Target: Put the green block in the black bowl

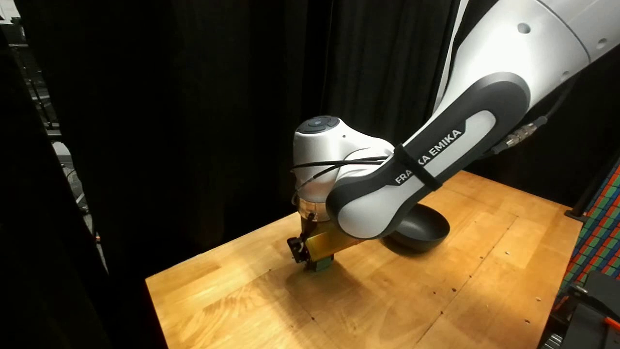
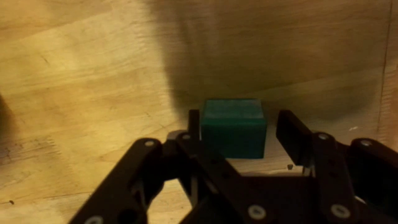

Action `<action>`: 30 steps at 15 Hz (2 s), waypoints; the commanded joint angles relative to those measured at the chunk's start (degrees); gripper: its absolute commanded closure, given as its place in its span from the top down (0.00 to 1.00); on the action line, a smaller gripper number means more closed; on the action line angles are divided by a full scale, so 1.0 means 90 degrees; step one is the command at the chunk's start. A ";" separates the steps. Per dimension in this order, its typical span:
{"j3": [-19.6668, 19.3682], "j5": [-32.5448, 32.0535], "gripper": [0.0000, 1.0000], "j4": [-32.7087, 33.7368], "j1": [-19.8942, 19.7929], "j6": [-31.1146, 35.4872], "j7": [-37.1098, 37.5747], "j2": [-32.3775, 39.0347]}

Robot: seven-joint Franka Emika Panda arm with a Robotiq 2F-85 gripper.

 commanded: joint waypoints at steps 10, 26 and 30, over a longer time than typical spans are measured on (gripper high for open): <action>-0.1060 -0.1414 0.22 -0.1477 0.0434 -0.1273 0.2030 -0.2170; 0.0654 0.0114 1.00 -0.3426 -0.1532 -0.2284 0.0847 -0.5398; 0.0905 0.0560 1.00 -0.3170 -0.1751 -0.2619 0.0498 -0.5433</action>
